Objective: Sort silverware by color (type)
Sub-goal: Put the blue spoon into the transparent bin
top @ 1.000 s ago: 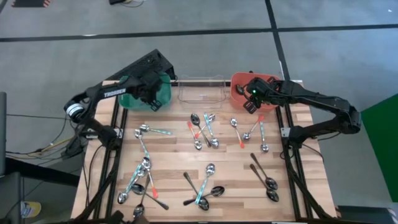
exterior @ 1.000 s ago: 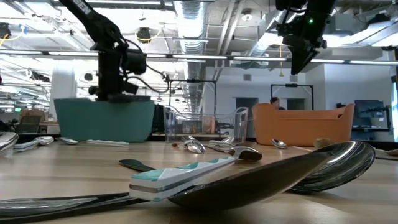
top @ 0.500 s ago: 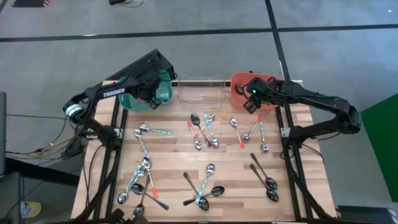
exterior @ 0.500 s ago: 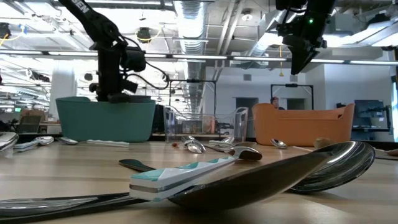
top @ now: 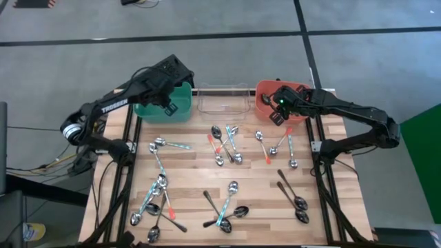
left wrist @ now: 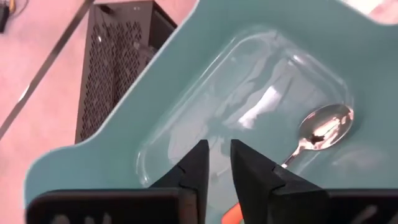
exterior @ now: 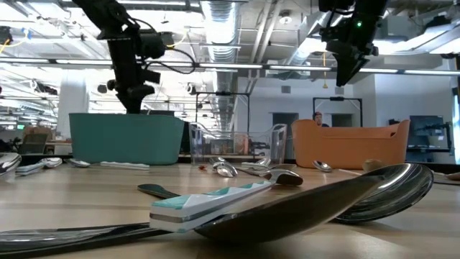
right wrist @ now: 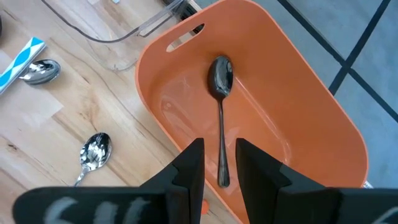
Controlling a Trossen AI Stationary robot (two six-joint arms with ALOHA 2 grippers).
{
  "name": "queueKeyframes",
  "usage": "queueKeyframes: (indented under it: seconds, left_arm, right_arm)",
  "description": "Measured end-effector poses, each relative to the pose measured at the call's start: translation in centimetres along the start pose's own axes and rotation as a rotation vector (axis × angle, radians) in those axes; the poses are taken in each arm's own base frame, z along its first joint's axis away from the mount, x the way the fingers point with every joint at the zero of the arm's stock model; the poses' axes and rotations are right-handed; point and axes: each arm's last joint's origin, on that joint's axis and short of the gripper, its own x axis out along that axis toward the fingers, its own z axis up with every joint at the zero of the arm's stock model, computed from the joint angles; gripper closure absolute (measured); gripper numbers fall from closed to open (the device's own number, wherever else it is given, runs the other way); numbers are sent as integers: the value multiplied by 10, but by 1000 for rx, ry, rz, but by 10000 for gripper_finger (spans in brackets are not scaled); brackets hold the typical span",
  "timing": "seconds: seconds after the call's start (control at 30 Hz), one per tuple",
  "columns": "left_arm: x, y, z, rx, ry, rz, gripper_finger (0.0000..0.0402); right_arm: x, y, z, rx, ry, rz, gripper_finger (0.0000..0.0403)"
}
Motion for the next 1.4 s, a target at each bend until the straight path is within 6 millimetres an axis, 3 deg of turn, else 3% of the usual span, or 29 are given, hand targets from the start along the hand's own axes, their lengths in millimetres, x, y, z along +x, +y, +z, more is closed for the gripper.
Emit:
queueKeyframes:
  seconds: [0.27, 0.53, 0.83, 1.1, 1.4]
  left_arm:
    - [-18, 3, -4, -10, -47, 2, 295]
    - [-39, -10, -10, 35, -96, -40, 290]
    - [-55, -34, -11, 79, -156, -126, 290]
    - [-59, -45, -12, 121, -172, -150, 290]
    - [-60, -47, -8, 110, -212, -153, 290]
  right_arm:
    - [0, 5, 1, 93, 19, 139, 289]
    - [7, 20, 7, 75, 25, 225, 289]
    - [39, 65, 10, -35, 116, 263, 289]
    - [60, 115, 15, -76, 91, 446, 289]
    - [82, 140, 6, -128, 157, 436, 289]
